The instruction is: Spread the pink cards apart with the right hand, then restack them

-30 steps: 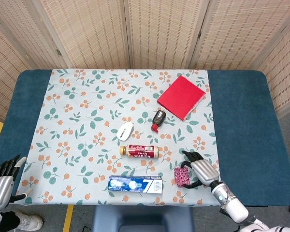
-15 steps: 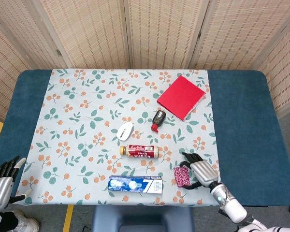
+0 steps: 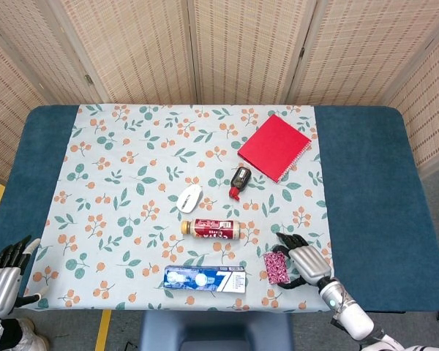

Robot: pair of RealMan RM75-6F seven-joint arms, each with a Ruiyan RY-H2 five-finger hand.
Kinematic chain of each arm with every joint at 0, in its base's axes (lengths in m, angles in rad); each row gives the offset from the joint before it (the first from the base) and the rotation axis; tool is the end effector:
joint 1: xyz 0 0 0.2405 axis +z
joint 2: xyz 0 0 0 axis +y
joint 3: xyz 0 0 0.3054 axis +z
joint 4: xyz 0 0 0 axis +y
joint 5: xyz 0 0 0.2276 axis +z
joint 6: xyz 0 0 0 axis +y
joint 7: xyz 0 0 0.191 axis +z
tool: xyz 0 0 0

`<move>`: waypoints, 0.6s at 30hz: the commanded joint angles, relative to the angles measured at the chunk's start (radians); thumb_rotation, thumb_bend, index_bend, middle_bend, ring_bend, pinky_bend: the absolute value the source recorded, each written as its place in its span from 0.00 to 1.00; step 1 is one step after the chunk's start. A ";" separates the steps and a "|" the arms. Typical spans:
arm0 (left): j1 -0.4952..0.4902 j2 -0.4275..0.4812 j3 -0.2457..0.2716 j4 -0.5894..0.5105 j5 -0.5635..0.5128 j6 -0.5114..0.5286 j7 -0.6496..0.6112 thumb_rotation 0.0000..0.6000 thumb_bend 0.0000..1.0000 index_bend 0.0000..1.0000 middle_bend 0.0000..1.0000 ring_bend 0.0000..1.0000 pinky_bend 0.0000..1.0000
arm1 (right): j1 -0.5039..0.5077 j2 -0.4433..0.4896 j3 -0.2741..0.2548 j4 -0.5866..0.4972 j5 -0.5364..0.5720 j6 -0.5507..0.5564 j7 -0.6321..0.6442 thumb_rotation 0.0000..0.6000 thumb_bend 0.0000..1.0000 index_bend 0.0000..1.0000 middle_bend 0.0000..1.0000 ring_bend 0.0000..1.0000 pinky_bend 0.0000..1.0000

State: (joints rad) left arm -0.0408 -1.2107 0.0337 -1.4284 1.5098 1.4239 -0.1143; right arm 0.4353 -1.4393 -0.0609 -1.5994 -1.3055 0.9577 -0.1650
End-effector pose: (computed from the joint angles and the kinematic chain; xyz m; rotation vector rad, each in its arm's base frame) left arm -0.4135 0.1970 0.1239 -1.4219 -1.0505 -0.7980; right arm -0.2892 -0.2777 -0.0594 1.9211 -1.2880 0.7229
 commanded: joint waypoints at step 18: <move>-0.012 0.006 -0.014 -0.008 0.000 0.003 0.009 1.00 0.24 0.07 0.00 0.03 0.00 | -0.066 0.118 0.032 -0.075 -0.077 0.175 0.031 0.75 0.21 0.21 0.04 0.00 0.00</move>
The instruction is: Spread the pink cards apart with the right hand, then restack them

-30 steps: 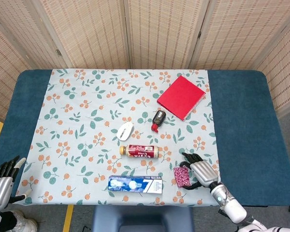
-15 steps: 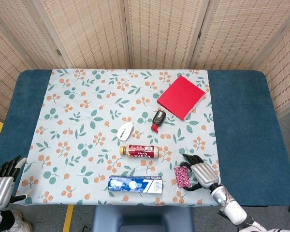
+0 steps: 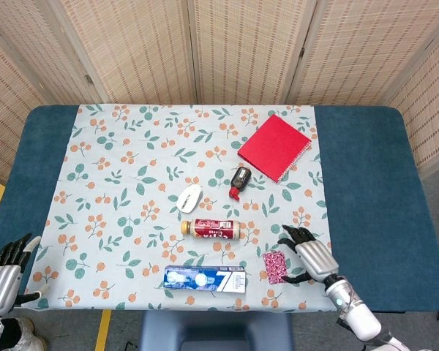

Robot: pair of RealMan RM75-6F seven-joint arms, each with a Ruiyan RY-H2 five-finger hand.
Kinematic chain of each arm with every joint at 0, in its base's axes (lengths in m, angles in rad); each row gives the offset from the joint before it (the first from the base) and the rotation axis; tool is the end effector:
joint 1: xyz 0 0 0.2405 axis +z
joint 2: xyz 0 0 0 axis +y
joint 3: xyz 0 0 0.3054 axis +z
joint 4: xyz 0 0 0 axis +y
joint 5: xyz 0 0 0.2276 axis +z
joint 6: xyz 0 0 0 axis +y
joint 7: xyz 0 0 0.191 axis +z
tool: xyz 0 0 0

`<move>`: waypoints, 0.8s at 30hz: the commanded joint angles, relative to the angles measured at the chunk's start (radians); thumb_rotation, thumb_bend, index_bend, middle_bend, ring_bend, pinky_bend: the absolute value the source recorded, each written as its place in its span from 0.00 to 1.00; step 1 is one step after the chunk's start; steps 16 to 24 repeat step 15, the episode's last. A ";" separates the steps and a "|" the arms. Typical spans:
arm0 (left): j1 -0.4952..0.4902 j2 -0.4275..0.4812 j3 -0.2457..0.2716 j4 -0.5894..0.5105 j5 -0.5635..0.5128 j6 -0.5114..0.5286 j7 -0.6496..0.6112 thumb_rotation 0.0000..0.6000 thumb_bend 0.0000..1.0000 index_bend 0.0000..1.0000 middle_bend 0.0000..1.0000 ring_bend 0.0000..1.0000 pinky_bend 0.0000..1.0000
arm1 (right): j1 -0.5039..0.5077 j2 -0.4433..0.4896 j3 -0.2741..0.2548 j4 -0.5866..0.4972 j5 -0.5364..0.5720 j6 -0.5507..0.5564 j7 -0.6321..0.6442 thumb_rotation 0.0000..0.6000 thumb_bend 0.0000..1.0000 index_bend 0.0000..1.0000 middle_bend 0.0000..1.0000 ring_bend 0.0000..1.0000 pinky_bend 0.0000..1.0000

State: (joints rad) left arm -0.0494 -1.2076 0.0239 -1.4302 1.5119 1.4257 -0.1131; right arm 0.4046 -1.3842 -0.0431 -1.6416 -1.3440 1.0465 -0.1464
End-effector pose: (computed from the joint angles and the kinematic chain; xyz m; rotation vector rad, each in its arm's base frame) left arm -0.4105 0.2031 0.1267 -1.4236 -1.0343 -0.8111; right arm -0.2874 -0.2829 -0.0261 1.8414 -1.2352 0.8050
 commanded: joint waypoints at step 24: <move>-0.019 -0.024 -0.083 -0.107 -0.012 0.095 0.156 1.00 0.26 0.08 0.00 0.03 0.00 | -0.282 0.217 0.026 -0.029 -0.135 0.525 0.085 0.98 0.21 0.21 0.08 0.00 0.00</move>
